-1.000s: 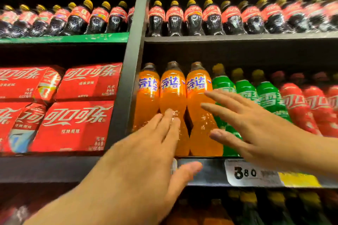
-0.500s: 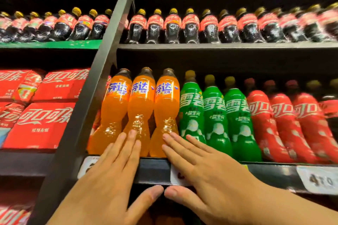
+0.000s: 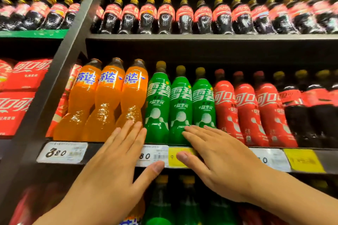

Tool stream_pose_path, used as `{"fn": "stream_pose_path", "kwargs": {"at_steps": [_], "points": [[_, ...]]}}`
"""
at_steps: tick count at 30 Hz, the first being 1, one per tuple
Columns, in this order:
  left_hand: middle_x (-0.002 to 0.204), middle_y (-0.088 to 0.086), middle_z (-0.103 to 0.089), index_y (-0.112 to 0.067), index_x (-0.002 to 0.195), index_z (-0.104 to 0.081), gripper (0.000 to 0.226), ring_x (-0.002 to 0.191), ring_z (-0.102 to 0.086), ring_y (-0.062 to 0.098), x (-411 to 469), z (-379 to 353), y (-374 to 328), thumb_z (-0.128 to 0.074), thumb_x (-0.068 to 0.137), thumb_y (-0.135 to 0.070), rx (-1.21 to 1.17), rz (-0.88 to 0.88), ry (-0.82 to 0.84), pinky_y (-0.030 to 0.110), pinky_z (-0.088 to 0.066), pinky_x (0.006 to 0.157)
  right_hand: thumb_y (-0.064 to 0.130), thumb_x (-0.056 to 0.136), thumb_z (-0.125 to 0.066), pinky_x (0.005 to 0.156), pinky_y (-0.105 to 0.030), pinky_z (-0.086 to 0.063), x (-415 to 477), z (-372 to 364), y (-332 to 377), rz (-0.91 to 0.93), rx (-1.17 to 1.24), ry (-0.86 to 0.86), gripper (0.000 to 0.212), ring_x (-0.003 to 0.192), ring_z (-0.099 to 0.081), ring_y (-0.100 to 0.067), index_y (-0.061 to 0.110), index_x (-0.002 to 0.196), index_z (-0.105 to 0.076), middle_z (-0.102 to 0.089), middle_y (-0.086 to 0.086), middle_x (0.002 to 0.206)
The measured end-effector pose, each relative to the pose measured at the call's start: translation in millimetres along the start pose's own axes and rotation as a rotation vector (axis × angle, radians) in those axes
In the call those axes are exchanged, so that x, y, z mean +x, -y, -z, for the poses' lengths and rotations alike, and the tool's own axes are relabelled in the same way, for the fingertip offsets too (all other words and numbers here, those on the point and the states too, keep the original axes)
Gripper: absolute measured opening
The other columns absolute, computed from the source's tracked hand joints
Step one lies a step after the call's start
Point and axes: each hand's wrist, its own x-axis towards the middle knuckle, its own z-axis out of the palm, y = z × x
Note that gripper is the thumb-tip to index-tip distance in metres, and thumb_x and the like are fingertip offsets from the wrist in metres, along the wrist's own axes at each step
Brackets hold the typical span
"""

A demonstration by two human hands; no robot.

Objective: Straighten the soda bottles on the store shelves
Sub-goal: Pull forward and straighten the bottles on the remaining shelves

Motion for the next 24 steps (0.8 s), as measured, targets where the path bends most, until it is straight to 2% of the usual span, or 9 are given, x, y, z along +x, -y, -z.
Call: {"fn": "stream_pose_path", "kwargs": {"at_steps": [2, 4, 8, 10, 12, 14, 17, 20, 24], "points": [[0.15, -0.025, 0.024, -0.036, 0.149, 0.007, 0.095, 0.129, 0.035, -0.013, 2, -2, -6, 0.013, 0.068, -0.085, -0.021, 0.042, 0.017, 0.006, 0.029, 0.097, 0.068, 0.088, 0.0, 0.103, -0.028, -0.026, -2, 1, -1, 0.011, 0.015, 0.01, 0.078, 0.122, -0.044, -0.015, 0.022, 0.129, -0.048, -0.051, 0.005, 0.135], [0.151, -0.027, 0.019, -0.035, 0.151, 0.001, 0.097, 0.131, 0.032, -0.014, 1, -3, -9, 0.01, 0.069, -0.086, -0.028, 0.073, 0.028, 0.005, 0.026, 0.099, 0.067, 0.088, -0.002, 0.097, -0.036, -0.035, -4, 2, -3, 0.024, 0.014, 0.018, 0.073, 0.111, -0.051, -0.018, 0.022, 0.123, -0.049, -0.055, 0.004, 0.125], [0.154, -0.026, 0.013, -0.035, 0.152, -0.01, 0.1, 0.136, 0.027, -0.01, 1, -2, -14, 0.009, 0.069, -0.087, 0.002, 0.113, 0.053, 0.018, 0.013, 0.112, 0.067, 0.088, -0.003, 0.094, -0.039, -0.038, -17, 6, -13, 0.024, 0.062, 0.018, 0.072, 0.106, -0.053, -0.02, 0.022, 0.118, -0.05, -0.059, 0.005, 0.115], [0.154, -0.026, 0.006, -0.036, 0.151, -0.016, 0.097, 0.137, 0.021, -0.011, 3, -1, -24, 0.005, 0.071, -0.087, -0.035, 0.133, 0.04, 0.017, 0.009, 0.112, 0.066, 0.089, -0.005, 0.09, -0.038, -0.039, -24, 8, -26, 0.001, 0.114, -0.018, 0.068, 0.104, -0.053, -0.019, 0.024, 0.115, -0.052, -0.059, 0.007, 0.11], [0.153, -0.027, -0.008, -0.036, 0.148, -0.024, 0.089, 0.137, 0.009, -0.013, 11, 0, -36, -0.003, 0.076, -0.083, -0.081, 0.113, 0.009, 0.016, 0.003, 0.112, 0.06, 0.093, -0.02, 0.088, -0.038, -0.041, -20, 9, -46, -0.055, 0.16, -0.126, 0.053, 0.105, -0.052, -0.018, 0.024, 0.114, -0.054, -0.06, 0.006, 0.11], [0.151, -0.018, -0.028, -0.032, 0.144, -0.036, 0.073, 0.14, -0.014, -0.005, 28, 1, -48, -0.02, 0.086, -0.072, -0.101, 0.045, -0.066, 0.021, -0.013, 0.112, 0.05, 0.094, -0.04, 0.092, -0.038, -0.043, 0, 12, -73, -0.127, 0.202, -0.223, 0.042, 0.111, -0.052, -0.02, 0.021, 0.121, -0.053, -0.06, 0.002, 0.118], [0.141, -0.005, -0.046, -0.021, 0.138, -0.045, 0.05, 0.132, -0.035, 0.01, 83, 5, -55, -0.045, 0.094, -0.044, -0.123, -0.003, -0.173, 0.026, -0.028, 0.107, 0.042, 0.091, -0.052, 0.095, -0.039, -0.043, 50, 20, -109, -0.228, 0.221, -0.221, 0.045, 0.117, -0.051, -0.026, 0.014, 0.126, -0.052, -0.058, -0.007, 0.125], [0.138, 0.005, -0.048, -0.015, 0.138, -0.044, 0.047, 0.129, -0.041, 0.023, 152, 11, -52, -0.049, 0.095, -0.033, -0.066, 0.001, -0.192, 0.04, -0.033, 0.108, 0.04, 0.091, -0.05, 0.096, -0.04, -0.043, 99, 31, -132, -0.284, 0.149, -0.243, 0.045, 0.117, -0.052, -0.032, 0.01, 0.123, -0.054, -0.059, -0.014, 0.124], [0.133, 0.015, -0.052, -0.009, 0.133, -0.048, 0.048, 0.123, -0.046, 0.035, 223, 13, -44, -0.045, 0.094, -0.037, 0.128, 0.038, -0.166, 0.047, -0.039, 0.102, 0.046, 0.093, -0.042, 0.1, -0.044, -0.041, 142, 45, -140, -0.311, 0.081, -0.197, 0.051, 0.12, -0.05, -0.034, 0.011, 0.129, -0.049, -0.057, -0.015, 0.129]]}}
